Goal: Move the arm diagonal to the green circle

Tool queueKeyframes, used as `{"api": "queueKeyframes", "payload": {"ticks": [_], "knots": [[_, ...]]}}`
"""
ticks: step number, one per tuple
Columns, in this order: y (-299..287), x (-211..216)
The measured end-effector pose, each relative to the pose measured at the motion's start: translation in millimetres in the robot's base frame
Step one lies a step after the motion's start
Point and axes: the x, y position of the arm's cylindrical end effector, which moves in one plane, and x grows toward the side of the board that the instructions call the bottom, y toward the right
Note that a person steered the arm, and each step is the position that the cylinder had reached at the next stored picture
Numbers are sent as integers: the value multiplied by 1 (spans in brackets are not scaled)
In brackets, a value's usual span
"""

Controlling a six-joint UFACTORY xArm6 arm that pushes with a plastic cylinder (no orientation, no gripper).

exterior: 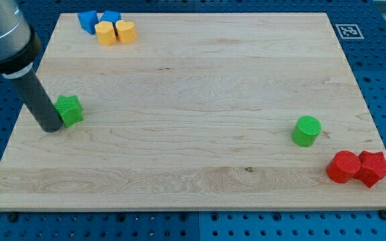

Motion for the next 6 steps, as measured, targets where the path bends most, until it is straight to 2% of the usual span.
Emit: {"api": "queueKeyframes", "payload": {"ticks": [1,2,6], "knots": [[18,11],[64,41],[317,50]]}}
